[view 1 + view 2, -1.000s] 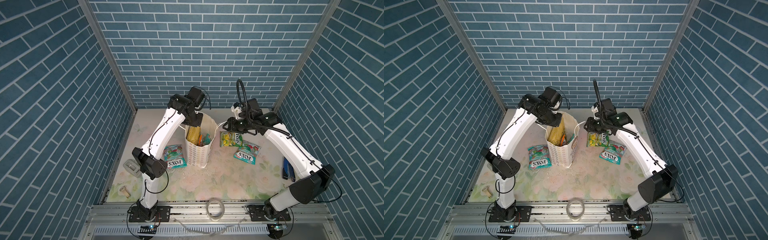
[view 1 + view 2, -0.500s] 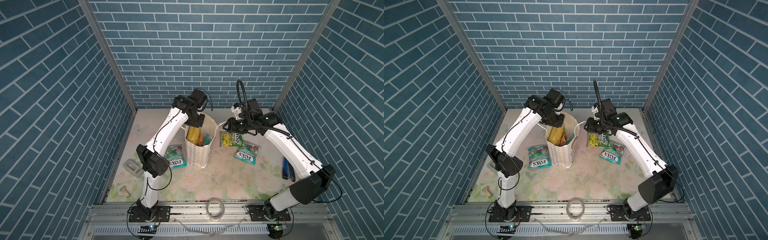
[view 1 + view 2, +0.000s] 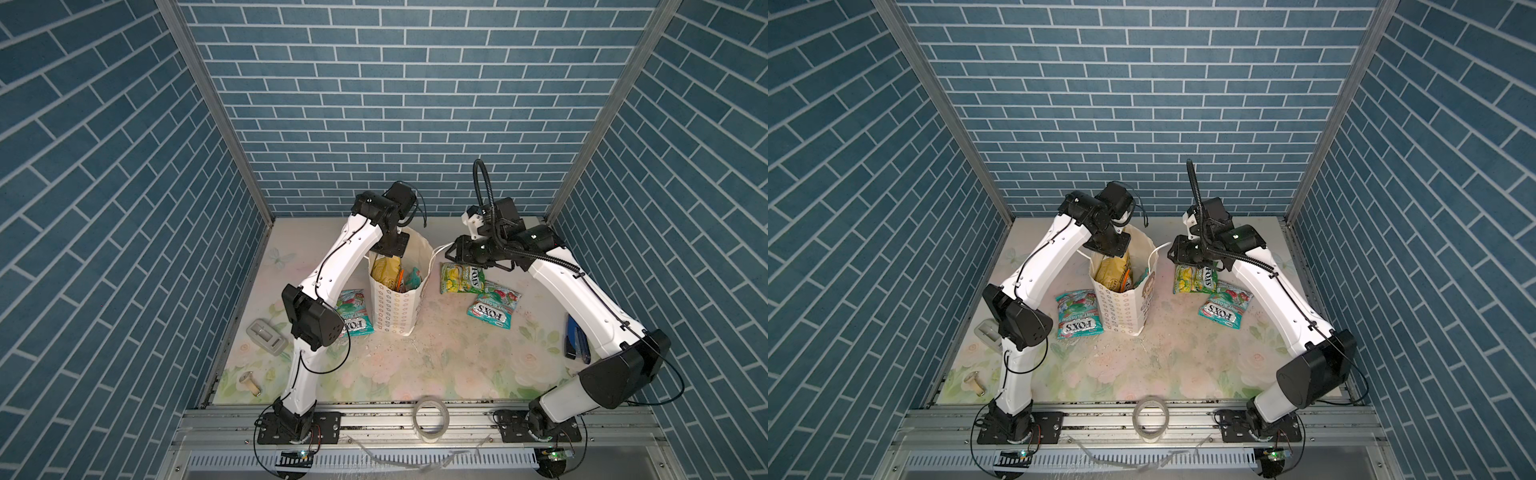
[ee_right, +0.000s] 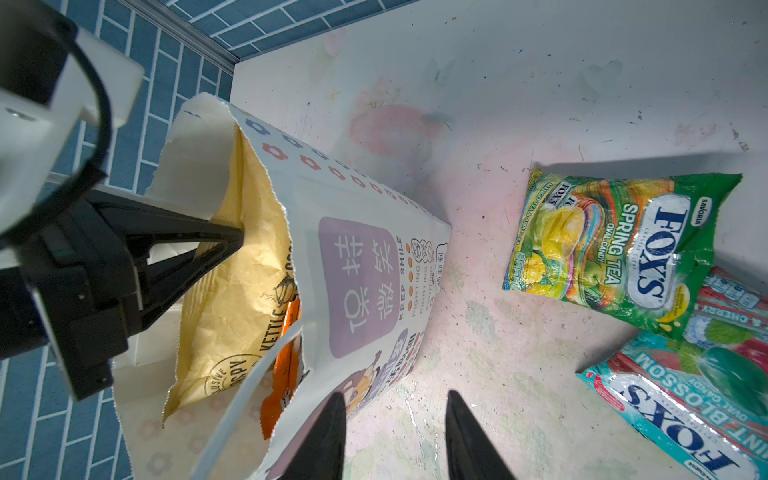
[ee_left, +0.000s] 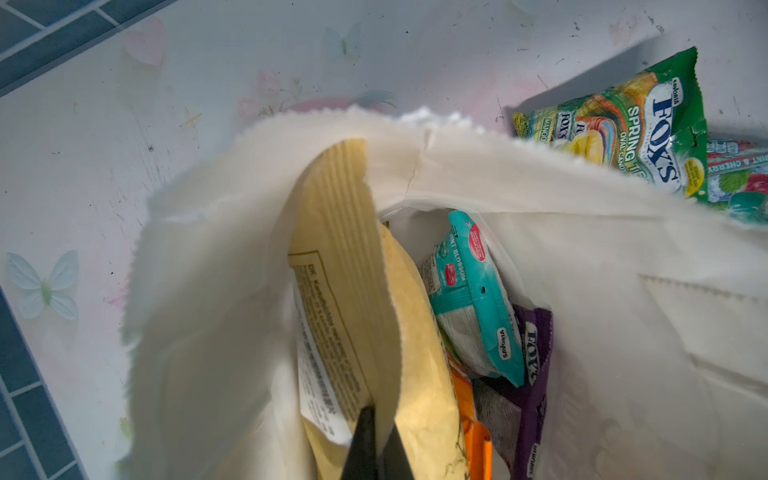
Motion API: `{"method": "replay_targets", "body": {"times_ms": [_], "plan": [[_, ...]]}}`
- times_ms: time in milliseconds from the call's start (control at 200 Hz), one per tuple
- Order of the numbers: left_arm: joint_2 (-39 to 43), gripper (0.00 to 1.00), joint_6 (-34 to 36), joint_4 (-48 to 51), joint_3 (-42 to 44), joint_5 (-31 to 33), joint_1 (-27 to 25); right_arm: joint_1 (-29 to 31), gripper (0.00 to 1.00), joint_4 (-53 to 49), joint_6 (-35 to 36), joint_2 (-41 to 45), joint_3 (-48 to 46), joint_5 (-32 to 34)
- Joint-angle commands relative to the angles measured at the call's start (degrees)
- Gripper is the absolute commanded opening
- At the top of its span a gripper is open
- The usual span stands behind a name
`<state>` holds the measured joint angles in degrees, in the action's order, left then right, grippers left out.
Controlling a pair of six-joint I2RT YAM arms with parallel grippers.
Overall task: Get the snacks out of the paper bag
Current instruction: 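Lower the left gripper into the bag beside the yellow chips bag, then grasp the top edge of the yellow chips bag with the left gripper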
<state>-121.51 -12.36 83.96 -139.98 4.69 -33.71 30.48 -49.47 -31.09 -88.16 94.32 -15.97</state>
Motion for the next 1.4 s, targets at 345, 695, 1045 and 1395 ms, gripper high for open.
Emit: {"method": "replay_targets", "body": {"times_ms": [345, 695, 1045, 1395], "plan": [[0.39, 0.00, 0.67, -1.01, -0.82, -6.71, 1.11, 2.02, 0.41, 8.21, -5.38, -0.55, -4.19, -8.17], [1.24, 0.00, 0.76, -2.06, -0.05, -9.08, 1.46, 2.39, 0.40, 10.47, -6.61, -0.78, -4.46, -7.30], [3.41, 0.00, 0.58, -4.67, 2.49, -11.42, 2.46, 2.48, 0.23, 7.88, -6.93, -3.51, -4.37, -5.82], [5.97, 0.00, 0.08, -8.69, 5.33, -16.38, 3.25, 3.60, 0.00, 8.29, -6.35, -3.73, -2.55, -5.94]]}}
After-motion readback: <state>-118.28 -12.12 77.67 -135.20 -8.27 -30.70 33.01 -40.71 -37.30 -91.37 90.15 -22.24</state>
